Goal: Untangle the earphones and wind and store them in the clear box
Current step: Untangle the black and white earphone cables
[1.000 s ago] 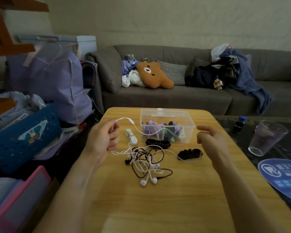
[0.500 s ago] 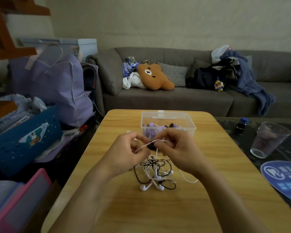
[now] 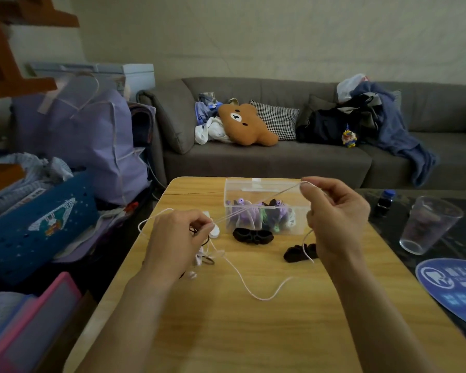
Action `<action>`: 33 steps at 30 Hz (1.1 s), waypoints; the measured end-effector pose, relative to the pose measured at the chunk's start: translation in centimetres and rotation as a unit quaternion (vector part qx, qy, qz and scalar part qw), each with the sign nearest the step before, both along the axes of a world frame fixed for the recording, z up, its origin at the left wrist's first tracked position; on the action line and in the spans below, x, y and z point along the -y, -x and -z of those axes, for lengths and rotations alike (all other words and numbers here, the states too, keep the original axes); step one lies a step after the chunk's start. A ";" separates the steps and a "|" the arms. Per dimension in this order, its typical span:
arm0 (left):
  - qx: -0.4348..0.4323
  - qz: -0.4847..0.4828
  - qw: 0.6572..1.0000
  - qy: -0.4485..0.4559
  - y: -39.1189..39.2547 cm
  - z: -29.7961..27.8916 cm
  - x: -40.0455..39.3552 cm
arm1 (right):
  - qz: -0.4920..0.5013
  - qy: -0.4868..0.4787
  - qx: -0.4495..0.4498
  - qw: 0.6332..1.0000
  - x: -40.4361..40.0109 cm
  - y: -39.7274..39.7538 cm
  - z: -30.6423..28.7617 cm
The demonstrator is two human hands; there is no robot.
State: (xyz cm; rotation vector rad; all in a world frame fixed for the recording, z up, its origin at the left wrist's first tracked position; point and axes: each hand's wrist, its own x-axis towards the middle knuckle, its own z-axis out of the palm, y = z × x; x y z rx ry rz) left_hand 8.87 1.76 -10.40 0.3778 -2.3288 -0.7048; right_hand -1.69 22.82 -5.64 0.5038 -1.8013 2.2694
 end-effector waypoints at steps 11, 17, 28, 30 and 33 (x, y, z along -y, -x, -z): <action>0.122 0.079 0.989 -0.027 0.4 1.4 -0.2 | 0.091 -0.362 0.090 0.923 0.3 2.2 4.0; 0.031 0.102 0.994 0.032 0.5 0.6 -1.3 | -0.170 -0.383 -0.164 0.893 2.9 -1.9 2.9; 0.004 0.049 0.997 0.067 0.2 -0.1 -1.2 | -0.126 -0.363 -0.119 0.916 3.3 -0.6 3.9; 0.060 0.080 0.995 0.008 -0.1 0.2 -1.6 | -0.125 -0.327 -0.093 0.932 3.2 -0.4 3.8; 0.050 0.100 0.991 -0.069 0.0 0.3 -2.6 | -0.139 -0.308 -0.081 0.938 3.0 -0.4 3.6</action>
